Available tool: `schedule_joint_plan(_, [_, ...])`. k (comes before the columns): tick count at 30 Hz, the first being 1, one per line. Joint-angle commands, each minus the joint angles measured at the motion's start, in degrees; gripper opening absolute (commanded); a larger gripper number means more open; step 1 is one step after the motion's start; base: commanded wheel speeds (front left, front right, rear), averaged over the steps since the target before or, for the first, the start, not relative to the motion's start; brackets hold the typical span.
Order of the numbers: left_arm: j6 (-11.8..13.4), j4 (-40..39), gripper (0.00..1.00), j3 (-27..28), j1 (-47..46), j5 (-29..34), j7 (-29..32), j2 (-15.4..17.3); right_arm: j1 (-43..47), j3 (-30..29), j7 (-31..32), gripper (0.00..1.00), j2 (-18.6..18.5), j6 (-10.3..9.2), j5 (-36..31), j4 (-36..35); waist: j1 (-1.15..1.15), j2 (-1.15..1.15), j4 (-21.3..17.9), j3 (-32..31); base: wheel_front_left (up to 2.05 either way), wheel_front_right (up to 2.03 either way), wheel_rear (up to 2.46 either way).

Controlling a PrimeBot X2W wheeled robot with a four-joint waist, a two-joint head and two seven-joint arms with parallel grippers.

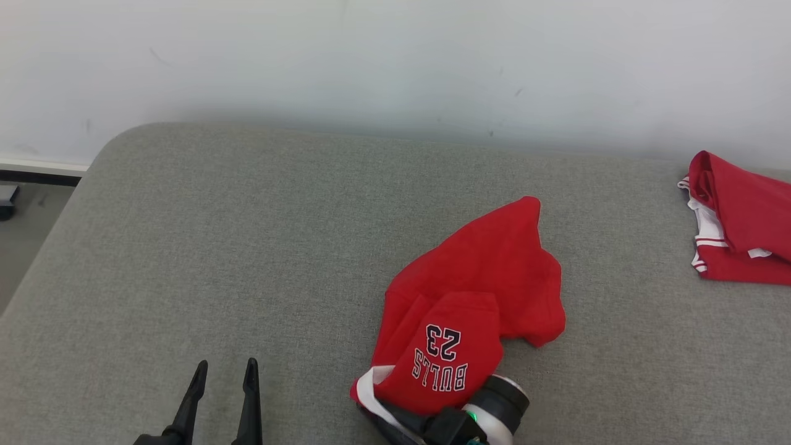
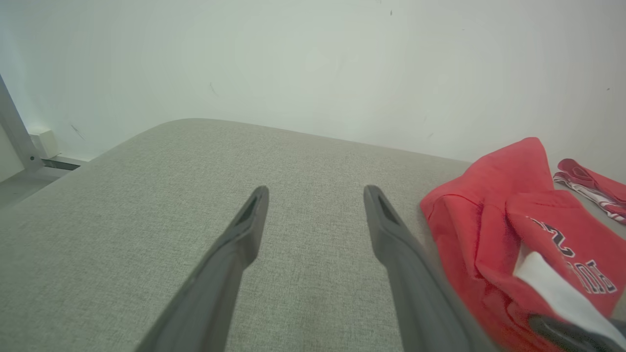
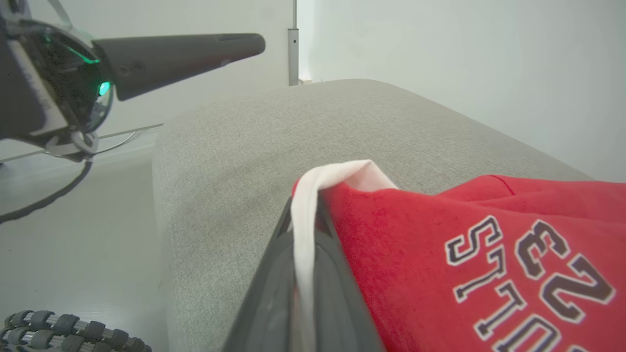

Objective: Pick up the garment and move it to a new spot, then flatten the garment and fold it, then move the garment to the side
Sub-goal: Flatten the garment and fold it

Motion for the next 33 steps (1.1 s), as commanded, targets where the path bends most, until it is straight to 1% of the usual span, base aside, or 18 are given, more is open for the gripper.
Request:
schedule_joint_plan(1, [0.2,-0.1,1.00,0.3,0.6,-0.1,-0.1,-0.1,-0.7,-0.9,-0.1,1.00,-0.2,-0.16,0.4,-0.7,0.00,0.00,-0.4,0.0,0.00,0.00,0.00])
schedule_joint_plan(4, [0.4,0.0,1.00,0.4,0.8,0.0,-0.1,-0.1,-0.1,-4.1,-0.1,1.00,-1.0,-0.16,0.1,-3.3,0.00,0.00,-0.9,-0.1,0.00,0.00,0.00])
schedule_joint_plan(7, [0.3,0.2,1.00,0.8,0.4,0.3,-0.1,-0.1,2.2,-10.1,0.0,1.00,-1.8,-0.16,0.1,-8.8,0.00,0.00,-1.7,-0.5,0.00,0.00,0.00])
schedule_joint_plan(13, [0.1,0.2,1.00,1.2,0.5,0.7,-0.1,-0.1,5.8,-18.2,-0.1,1.00,-3.1,-0.16,-1.7,-15.8,0.00,0.00,-2.6,-1.2,0.00,0.00,0.00])
schedule_joint_plan(17, [0.1,0.1,1.00,1.4,1.0,1.0,-0.1,-0.1,9.1,-26.3,-0.1,1.00,-2.0,-0.16,-2.4,-18.2,0.00,0.00,-3.0,-1.7,0.00,0.00,0.00])
schedule_joint_plan(20, [-0.1,0.1,1.00,1.7,1.2,1.4,-0.1,-0.1,11.6,-32.5,-0.1,1.00,-0.3,-0.16,-3.2,-19.8,0.00,0.00,-3.5,-1.9,0.00,0.00,0.00])
schedule_joint_plan(23, [-0.2,0.0,1.00,1.7,1.3,1.4,-0.1,-0.1,14.4,-37.0,-0.1,1.00,1.1,-0.16,-3.8,-20.5,0.00,0.00,-4.0,-1.9,0.00,0.00,0.00])
schedule_joint_plan(27, [-0.4,0.0,1.00,1.5,1.3,1.7,-0.1,-0.1,17.0,-39.3,-0.1,1.00,2.4,-0.16,-4.5,-20.0,0.00,0.00,-4.6,-1.8,0.00,0.00,0.00])
schedule_joint_plan(33, [-0.5,0.0,1.00,1.1,1.1,1.7,-0.1,-0.1,19.0,-38.2,0.0,1.00,2.6,-0.16,-5.9,-16.8,0.00,0.00,-4.7,-1.5,0.00,0.00,0.00])
